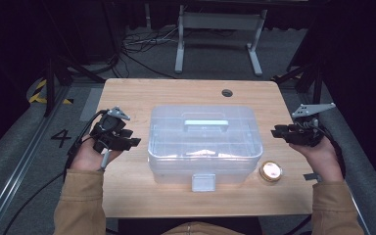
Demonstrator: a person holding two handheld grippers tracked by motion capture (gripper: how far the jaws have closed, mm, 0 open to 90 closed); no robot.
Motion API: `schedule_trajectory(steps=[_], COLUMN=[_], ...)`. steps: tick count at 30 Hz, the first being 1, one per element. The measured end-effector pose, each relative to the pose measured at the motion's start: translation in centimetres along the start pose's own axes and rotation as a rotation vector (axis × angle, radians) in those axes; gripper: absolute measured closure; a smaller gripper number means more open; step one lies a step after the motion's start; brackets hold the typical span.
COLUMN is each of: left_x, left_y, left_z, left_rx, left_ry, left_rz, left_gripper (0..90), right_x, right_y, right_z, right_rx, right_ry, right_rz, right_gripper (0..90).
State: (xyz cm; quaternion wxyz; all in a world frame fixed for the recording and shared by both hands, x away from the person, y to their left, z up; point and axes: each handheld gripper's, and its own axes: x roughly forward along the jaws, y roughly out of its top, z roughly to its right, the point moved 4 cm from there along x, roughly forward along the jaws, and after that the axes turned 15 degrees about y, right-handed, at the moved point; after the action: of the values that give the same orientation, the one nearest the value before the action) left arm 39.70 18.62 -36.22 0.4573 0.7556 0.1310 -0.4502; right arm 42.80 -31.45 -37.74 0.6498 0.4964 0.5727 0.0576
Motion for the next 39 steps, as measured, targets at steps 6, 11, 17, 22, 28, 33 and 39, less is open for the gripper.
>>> schedule_trajectory(steps=[6, 11, 17, 22, 28, 33, 39], left_x=[-0.2, -0.6, -0.7, -1.4, -2.2, -2.5, -2.2], left_y=[0.6, 0.9, 1.1, 1.9, 3.8, 5.7, 7.5], left_z=[0.1, 0.1, 0.4, 1.2, 2.2, 3.5, 4.7], left_rx=[-0.027, -0.042, -0.01, -0.011, 0.032, 0.092, 0.132], left_ry=[-0.027, -0.053, -0.045, -0.074, -0.101, -0.122, -0.142], left_rz=[0.007, 0.053, 0.07, 0.097, 0.108, 0.122, 0.12], left_gripper=[52.2, 53.5, 51.7, 51.4, 51.0, 50.5, 49.7], right_x=[-1.0, -0.8, -0.3, -0.2, 0.0, 0.2, 0.5], right_y=[0.0, -0.3, -0.5, -0.6, -0.6, -0.6, -0.6], right_z=[-0.5, -0.2, -0.1, -0.1, -0.1, -0.1, -0.2], right_rx=[0.041, 0.078, 0.089, 0.088, 0.085, 0.088, 0.082], right_ry=[-0.02, -0.013, 0.001, 0.009, 0.02, 0.025, 0.03], right_rz=[0.034, 0.034, 0.014, 0.005, -0.006, -0.009, -0.017], right_gripper=[67.0, 64.6, 62.7, 60.9, 59.1, 57.6, 56.8])
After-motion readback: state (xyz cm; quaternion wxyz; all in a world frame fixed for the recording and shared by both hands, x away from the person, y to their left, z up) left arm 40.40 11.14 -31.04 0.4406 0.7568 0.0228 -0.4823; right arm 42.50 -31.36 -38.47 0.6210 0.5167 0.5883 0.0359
